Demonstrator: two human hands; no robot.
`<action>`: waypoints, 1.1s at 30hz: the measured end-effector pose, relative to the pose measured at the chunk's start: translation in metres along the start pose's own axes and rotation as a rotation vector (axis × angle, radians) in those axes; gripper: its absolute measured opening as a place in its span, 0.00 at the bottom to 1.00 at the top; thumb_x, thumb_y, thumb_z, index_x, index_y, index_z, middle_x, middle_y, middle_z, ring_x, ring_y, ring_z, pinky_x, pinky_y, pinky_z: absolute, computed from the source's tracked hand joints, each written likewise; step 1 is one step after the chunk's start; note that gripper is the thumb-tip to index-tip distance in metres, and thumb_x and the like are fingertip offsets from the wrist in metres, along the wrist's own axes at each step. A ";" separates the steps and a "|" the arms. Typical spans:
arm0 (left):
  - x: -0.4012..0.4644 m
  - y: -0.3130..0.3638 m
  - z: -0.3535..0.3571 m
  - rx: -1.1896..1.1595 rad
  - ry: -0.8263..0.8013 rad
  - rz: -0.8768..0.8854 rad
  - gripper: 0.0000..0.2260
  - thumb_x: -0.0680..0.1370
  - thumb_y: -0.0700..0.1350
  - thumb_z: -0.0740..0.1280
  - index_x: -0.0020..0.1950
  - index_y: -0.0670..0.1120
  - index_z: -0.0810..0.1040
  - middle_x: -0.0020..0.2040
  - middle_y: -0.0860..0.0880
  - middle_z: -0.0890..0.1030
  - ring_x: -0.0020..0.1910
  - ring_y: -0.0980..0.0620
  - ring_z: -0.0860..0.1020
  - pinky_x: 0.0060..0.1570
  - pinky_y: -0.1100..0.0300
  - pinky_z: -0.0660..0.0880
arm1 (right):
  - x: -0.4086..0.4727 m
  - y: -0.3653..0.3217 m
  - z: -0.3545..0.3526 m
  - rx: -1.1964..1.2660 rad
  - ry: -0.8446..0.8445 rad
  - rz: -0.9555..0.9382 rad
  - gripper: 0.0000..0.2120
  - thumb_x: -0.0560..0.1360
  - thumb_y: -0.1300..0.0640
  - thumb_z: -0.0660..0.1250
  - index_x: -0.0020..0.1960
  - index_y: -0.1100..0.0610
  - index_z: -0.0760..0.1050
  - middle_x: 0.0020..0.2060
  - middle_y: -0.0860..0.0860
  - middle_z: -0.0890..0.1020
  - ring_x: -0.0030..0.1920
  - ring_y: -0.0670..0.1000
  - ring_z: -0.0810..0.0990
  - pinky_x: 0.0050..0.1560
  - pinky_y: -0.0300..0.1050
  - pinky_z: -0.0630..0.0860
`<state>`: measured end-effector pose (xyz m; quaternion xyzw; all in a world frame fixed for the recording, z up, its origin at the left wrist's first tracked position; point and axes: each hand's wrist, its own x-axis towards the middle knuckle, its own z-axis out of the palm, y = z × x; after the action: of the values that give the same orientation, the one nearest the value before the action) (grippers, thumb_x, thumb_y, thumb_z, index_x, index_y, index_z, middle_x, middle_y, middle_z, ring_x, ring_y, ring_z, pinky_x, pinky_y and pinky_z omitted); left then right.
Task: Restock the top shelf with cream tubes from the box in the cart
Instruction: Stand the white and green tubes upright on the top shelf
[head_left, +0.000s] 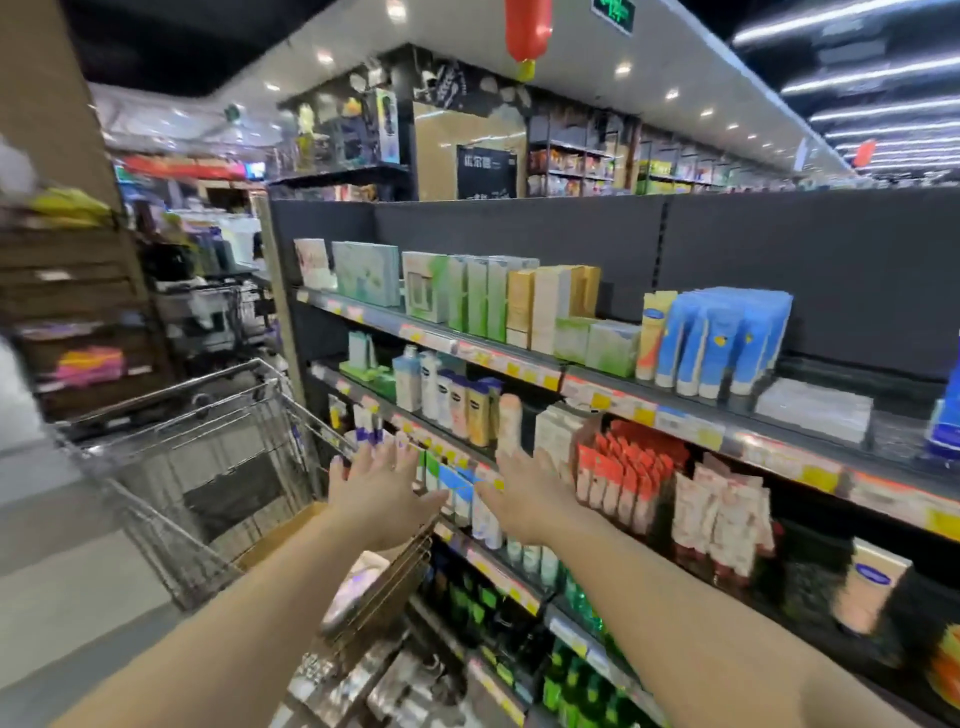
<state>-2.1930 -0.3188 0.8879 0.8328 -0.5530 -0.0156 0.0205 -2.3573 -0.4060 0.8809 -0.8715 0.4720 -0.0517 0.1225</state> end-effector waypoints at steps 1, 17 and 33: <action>0.001 -0.020 0.002 -0.002 0.004 -0.037 0.35 0.77 0.70 0.48 0.80 0.55 0.46 0.80 0.49 0.44 0.79 0.44 0.42 0.75 0.40 0.42 | 0.013 -0.017 0.008 -0.007 0.010 -0.014 0.32 0.80 0.37 0.50 0.79 0.52 0.52 0.79 0.52 0.52 0.78 0.58 0.45 0.76 0.62 0.45; 0.174 -0.250 0.059 -0.064 -0.031 -0.404 0.32 0.79 0.66 0.53 0.79 0.53 0.54 0.80 0.48 0.52 0.79 0.44 0.49 0.76 0.43 0.48 | 0.276 -0.166 0.125 0.101 -0.168 -0.241 0.34 0.77 0.34 0.53 0.77 0.51 0.58 0.78 0.54 0.55 0.78 0.58 0.48 0.76 0.61 0.50; 0.390 -0.388 0.237 -0.188 -0.410 -0.281 0.35 0.77 0.61 0.64 0.78 0.49 0.57 0.76 0.48 0.64 0.74 0.47 0.64 0.73 0.52 0.62 | 0.463 -0.169 0.240 0.050 -0.256 0.009 0.30 0.78 0.37 0.58 0.75 0.50 0.62 0.74 0.53 0.66 0.74 0.56 0.62 0.72 0.52 0.61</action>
<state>-1.6962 -0.5323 0.6297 0.8752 -0.4208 -0.2381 -0.0170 -1.9169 -0.6649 0.6819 -0.8655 0.4551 0.0487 0.2033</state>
